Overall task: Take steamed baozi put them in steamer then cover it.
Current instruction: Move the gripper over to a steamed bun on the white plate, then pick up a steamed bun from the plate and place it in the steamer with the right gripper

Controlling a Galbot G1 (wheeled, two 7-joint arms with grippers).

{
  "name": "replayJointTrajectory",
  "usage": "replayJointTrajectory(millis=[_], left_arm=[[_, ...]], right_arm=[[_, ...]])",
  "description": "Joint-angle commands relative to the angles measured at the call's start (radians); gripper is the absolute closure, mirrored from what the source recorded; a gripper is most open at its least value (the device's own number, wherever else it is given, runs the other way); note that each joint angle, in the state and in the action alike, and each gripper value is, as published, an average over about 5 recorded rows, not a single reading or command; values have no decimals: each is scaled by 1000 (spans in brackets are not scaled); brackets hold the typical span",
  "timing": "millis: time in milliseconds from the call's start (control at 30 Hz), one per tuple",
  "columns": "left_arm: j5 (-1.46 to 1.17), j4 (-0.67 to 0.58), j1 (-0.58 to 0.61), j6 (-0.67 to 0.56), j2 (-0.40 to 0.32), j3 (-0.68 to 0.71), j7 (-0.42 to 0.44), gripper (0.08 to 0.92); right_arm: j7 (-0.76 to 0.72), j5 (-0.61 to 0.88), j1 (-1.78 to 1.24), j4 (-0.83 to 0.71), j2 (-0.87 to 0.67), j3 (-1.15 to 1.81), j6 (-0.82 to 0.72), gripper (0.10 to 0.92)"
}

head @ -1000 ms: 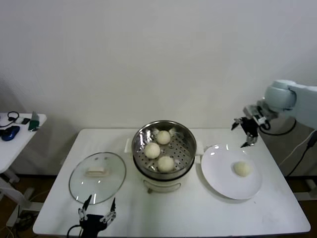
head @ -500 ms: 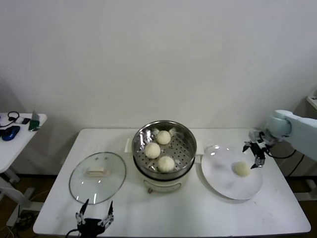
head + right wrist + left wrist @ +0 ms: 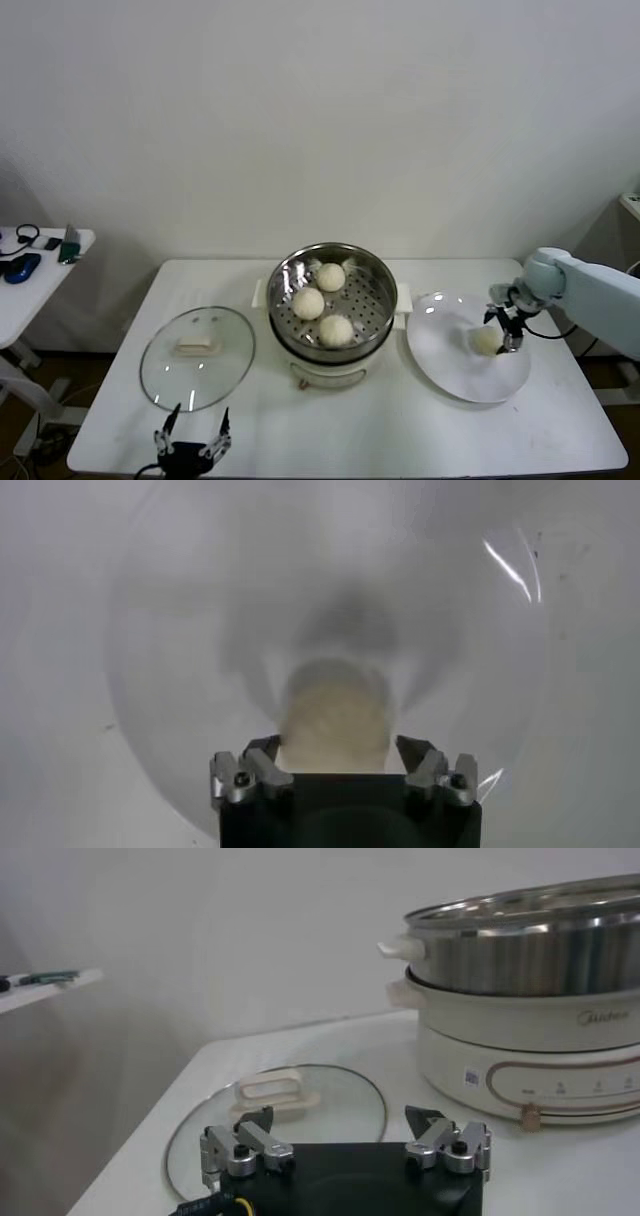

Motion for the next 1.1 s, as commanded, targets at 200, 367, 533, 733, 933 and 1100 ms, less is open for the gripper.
replayJointTrajectory(millis=[200, 367, 533, 733, 933, 1100], left_arm=[[1, -13, 3, 1, 4, 2, 0, 177], [4, -17, -2, 3, 6, 12, 2, 177], [4, -24, -4, 5, 10, 19, 5, 177], [-2, -29, -5, 7, 21, 15, 8, 177], [-5, -31, -7, 6, 23, 16, 9, 177], [-15, -35, -7, 7, 24, 6, 9, 177]], right_arm=[[0, 59, 89, 84, -28, -61, -45, 308], [-7, 241, 439, 233, -47, -320, -64, 313], [-42, 467, 804, 344, 33, -503, -93, 320], [-43, 650, 984, 411, 177, -471, -174, 321], [45, 707, 910, 546, 278, -401, -271, 321], [105, 654, 754, 578, 335, -393, -310, 321]])
